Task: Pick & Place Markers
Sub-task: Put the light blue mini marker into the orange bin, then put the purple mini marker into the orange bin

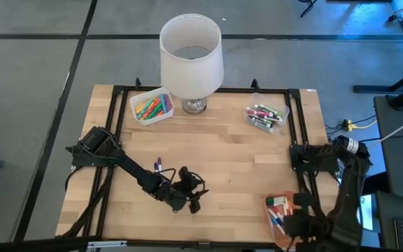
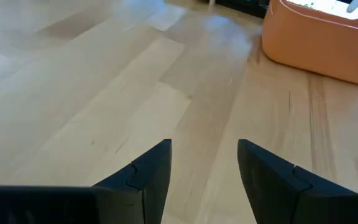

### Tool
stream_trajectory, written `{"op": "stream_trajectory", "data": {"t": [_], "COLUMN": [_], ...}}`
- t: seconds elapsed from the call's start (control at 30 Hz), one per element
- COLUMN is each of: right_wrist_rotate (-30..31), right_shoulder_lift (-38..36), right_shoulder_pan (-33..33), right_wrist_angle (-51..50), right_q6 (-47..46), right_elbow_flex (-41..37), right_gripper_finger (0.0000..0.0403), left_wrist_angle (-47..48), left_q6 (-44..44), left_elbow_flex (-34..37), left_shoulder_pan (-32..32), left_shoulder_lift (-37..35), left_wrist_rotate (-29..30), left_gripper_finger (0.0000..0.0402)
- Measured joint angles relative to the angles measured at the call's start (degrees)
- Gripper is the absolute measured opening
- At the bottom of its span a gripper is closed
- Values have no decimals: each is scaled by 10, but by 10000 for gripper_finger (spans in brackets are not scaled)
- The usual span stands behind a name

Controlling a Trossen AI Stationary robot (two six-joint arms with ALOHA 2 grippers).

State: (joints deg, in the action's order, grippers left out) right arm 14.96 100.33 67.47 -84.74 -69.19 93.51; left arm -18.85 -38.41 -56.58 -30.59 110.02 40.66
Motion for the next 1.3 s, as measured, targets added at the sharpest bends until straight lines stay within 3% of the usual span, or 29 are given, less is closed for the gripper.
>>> {"op": "stream_trajectory", "data": {"t": [0.27,0.4,0.57,0.77,0.97,1.07,1.3], "right_wrist_rotate": [-7,9,77,123,132,131,130], "right_shoulder_lift": [0,0,0,0,0,0,0], "right_shoulder_pan": [25,20,12,3,-25,-45,-84], "right_wrist_angle": [5,6,11,15,31,40,56], "right_q6": [-81,-82,-82,-55,12,45,97], "right_elbow_flex": [-29,-29,-29,-29,-29,-29,-29], "right_gripper_finger": [108,119,122,123,123,123,123], "left_wrist_angle": [12,65,217,471,702,745,749], "left_q6": [30,-1,-123,-314,-537,-602,-619], "left_elbow_flex": [0,0,0,0,0,0,0], "left_shoulder_pan": [-2,-5,-11,-33,-38,-29,-2], "left_shoulder_lift": [-1,-20,-63,-92,-92,-92,-87], "left_wrist_rotate": [46,46,27,-72,-55,-47,-17], "left_gripper_finger": [178,178,178,173,171,171,171]}}
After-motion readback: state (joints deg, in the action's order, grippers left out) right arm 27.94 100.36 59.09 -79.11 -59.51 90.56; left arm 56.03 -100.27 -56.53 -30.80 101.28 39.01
